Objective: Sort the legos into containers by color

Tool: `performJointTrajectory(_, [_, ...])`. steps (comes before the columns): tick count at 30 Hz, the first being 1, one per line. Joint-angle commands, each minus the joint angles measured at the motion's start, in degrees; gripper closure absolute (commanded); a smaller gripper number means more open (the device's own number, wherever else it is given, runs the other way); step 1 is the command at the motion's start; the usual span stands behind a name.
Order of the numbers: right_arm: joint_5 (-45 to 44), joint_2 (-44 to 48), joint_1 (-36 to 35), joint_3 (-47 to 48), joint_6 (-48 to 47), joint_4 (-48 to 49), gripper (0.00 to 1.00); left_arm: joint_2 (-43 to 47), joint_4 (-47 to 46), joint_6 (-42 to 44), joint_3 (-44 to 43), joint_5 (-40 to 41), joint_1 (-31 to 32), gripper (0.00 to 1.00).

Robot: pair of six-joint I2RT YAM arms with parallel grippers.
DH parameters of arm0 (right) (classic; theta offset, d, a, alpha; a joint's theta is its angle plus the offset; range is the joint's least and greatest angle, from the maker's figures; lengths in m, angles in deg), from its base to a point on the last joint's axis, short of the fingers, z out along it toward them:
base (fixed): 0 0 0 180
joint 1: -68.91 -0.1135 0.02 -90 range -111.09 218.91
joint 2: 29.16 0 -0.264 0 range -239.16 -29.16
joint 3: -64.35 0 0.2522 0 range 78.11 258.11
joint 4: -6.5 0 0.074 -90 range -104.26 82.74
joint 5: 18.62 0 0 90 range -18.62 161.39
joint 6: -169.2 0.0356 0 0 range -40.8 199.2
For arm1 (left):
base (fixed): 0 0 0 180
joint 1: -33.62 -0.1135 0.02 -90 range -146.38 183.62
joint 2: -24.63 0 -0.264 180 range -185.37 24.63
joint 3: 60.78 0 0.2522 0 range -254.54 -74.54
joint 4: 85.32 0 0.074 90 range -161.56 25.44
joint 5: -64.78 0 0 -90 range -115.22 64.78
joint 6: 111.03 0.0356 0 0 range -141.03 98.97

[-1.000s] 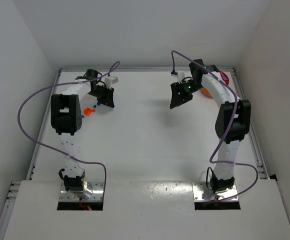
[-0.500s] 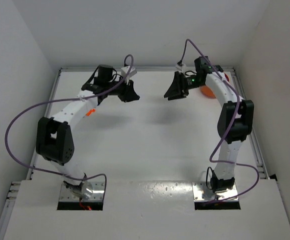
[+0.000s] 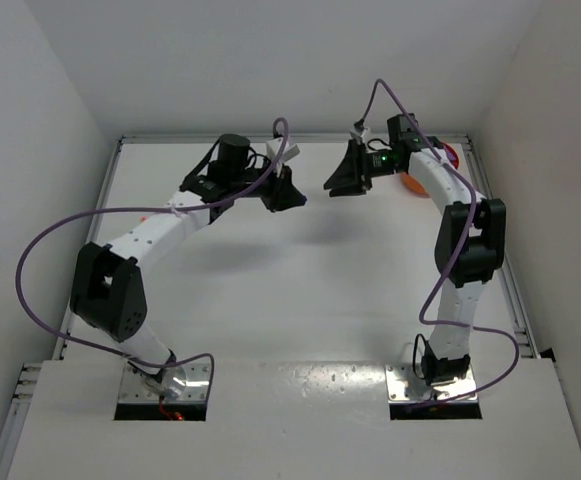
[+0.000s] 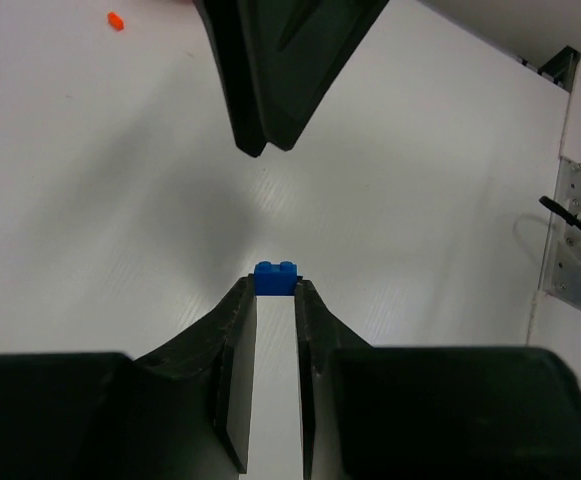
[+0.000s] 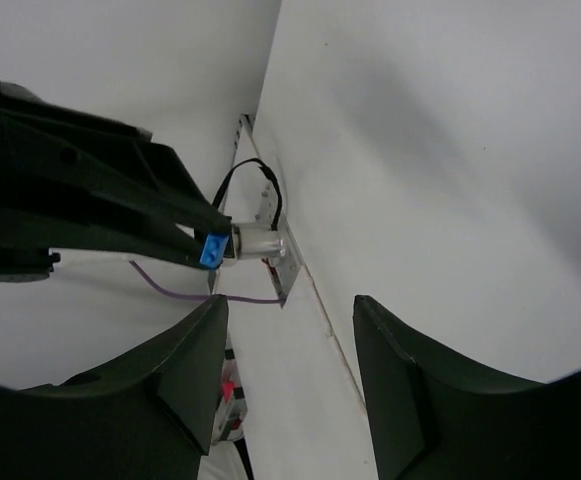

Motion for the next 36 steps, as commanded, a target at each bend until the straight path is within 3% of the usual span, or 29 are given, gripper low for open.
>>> performJointTrajectory(1, [-1.45,1.77,-0.92,1.91,-1.28,0.05,0.46,0.79,-2.82,0.37,-0.63,0.16,2.38,0.9])
performJointTrajectory(11, [-3.48,3.35,-1.98,1.91,-2.94,-0.48,0.49,-0.87,-2.11,2.4,-2.39,2.45,5.9,0.91])
performJointTrajectory(36, [-2.43,5.11,-5.67,2.44,-9.19,-5.75,0.54,-3.69,-1.59,4.16,-5.12,6.15,5.9,0.91])
